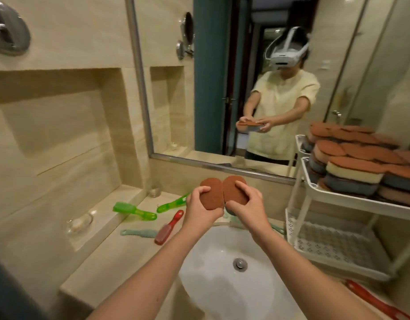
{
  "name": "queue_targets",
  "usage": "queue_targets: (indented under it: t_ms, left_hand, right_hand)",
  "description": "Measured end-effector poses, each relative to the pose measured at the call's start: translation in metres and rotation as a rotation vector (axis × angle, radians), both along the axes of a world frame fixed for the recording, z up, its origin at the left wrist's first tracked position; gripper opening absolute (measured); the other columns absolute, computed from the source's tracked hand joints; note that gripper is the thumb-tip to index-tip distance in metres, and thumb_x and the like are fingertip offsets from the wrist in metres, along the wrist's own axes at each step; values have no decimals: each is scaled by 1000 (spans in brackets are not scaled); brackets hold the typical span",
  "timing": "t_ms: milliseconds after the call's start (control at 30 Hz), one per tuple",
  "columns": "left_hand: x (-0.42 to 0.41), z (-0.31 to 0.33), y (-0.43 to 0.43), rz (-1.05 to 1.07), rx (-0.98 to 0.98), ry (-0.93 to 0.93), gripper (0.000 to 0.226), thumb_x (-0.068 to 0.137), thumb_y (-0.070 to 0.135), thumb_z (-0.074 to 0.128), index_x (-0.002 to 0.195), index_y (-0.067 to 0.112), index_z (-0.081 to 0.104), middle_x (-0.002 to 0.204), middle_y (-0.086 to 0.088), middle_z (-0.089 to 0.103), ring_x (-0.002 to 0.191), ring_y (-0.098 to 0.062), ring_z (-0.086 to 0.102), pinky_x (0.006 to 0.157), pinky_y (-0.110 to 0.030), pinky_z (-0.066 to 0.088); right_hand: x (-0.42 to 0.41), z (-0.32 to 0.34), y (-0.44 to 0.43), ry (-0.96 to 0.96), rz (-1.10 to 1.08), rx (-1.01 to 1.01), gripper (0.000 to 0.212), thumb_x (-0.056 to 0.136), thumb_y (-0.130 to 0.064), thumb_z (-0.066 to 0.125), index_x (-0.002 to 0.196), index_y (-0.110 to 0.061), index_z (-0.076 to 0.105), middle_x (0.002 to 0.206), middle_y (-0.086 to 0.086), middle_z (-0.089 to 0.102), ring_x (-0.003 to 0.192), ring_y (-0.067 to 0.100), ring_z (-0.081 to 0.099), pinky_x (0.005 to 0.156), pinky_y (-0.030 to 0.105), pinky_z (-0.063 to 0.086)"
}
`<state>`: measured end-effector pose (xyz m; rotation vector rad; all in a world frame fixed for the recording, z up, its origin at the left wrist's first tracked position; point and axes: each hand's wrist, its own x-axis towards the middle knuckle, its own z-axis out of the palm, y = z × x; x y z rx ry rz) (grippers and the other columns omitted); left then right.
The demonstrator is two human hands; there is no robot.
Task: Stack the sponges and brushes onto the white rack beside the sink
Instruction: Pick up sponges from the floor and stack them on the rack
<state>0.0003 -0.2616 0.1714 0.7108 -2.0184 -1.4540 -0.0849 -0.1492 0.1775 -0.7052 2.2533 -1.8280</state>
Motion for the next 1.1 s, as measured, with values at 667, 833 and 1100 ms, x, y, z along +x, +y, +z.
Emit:
queue_targets:
  t_ms: [667, 833, 1100]
  left_hand:
    - [-73, 72, 66, -609, -54, 247, 63, 70, 13, 76, 125, 32, 53, 132, 2, 51, 112, -6, 56, 94, -26, 51]
    - [-107, 96, 92, -603, -90, 292, 56, 74, 18, 77, 122, 35, 55, 133, 1, 52, 111, -9, 57, 91, -26, 52]
    - [-192, 127, 139, -594, -121, 305, 50, 82, 21, 73, 127, 30, 55, 134, 0, 53, 116, -12, 56, 96, -30, 50]
  right_hand:
    - [-11, 74, 116, 215, -456, -17, 69, 74, -19, 75, 137, -29, 48, 138, -3, 45, 114, 7, 48, 94, 24, 42]
    - [-48, 94, 146, 272, -517, 18, 64, 73, -32, 77, 132, -34, 53, 136, -7, 51, 119, 9, 48, 94, 26, 44]
    - [-140, 121, 193, 300, -511, 60, 65, 77, -44, 73, 137, -31, 51, 138, -1, 52, 129, 19, 45, 106, 44, 43]
